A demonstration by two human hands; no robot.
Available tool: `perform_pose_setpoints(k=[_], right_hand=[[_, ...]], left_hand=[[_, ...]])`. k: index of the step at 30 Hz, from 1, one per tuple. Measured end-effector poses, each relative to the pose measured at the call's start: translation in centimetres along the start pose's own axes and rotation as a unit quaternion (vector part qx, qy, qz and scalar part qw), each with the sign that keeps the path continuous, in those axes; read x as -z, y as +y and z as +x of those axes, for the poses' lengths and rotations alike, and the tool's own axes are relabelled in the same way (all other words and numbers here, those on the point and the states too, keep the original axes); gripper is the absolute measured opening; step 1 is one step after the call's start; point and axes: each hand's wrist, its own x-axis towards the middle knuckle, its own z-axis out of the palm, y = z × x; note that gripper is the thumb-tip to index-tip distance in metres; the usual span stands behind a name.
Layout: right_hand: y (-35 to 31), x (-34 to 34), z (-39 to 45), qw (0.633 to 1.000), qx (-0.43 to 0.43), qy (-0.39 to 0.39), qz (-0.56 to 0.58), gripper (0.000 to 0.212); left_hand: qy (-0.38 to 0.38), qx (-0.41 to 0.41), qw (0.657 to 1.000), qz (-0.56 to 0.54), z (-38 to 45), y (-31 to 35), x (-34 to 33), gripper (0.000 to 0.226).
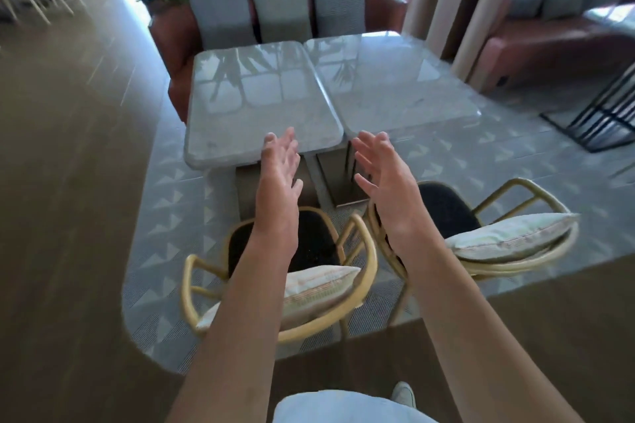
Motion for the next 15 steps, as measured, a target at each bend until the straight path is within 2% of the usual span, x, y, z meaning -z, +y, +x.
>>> perform_pose_setpoints(k=[7,15], right_hand=[[-0.7,4.8,0.5,1.000,0.005,0.023,0.007,0.060],[-0.8,12.1,4.4,0.999,-0.004,0.015,0.031,0.054]], left_hand=[[-0.033,0.000,0.999,0.021,0.4,-1.1,-3.9,0.064],[0.000,0.000,0.999,0.049,2.2,-3.0,-9.6,0.077]])
